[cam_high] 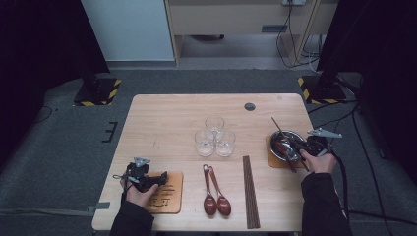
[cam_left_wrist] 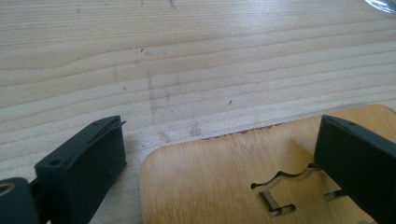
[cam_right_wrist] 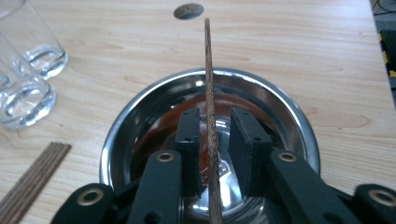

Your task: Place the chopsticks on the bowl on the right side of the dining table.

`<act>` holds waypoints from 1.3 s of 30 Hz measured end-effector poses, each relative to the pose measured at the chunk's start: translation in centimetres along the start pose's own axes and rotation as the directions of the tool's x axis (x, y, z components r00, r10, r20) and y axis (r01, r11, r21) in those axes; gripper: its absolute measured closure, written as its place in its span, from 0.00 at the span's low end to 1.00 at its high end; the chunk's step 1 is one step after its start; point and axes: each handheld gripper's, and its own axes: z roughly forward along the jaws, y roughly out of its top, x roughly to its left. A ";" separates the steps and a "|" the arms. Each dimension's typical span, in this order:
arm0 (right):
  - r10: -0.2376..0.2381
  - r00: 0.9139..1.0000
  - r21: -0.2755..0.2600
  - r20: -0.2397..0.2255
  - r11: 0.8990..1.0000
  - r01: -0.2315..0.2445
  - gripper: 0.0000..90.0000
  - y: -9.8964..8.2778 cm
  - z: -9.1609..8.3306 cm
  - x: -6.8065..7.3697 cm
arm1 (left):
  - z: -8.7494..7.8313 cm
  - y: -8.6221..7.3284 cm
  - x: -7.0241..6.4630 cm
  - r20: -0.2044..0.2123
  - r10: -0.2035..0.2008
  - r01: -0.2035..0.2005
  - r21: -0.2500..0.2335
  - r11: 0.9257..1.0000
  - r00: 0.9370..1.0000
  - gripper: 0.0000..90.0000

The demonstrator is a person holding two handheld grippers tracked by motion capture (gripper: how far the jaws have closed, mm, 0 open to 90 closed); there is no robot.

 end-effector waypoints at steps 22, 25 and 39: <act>-0.014 0.999 -0.105 -0.052 0.994 0.008 0.69 1.4 -4.1 2.9 | 0.0 0.0 0.0 0.000 0.000 0.000 0.000 1.000 1.000 0.01; -0.024 0.998 -0.118 -0.058 0.993 0.017 0.68 1.5 -4.7 3.3 | 0.0 0.0 0.0 0.000 0.000 0.000 0.000 1.000 1.000 0.01; -0.049 0.995 -0.156 -0.092 0.987 0.034 0.65 1.8 -6.2 5.6 | 0.0 0.0 0.0 0.000 0.000 0.000 0.000 1.000 1.000 0.01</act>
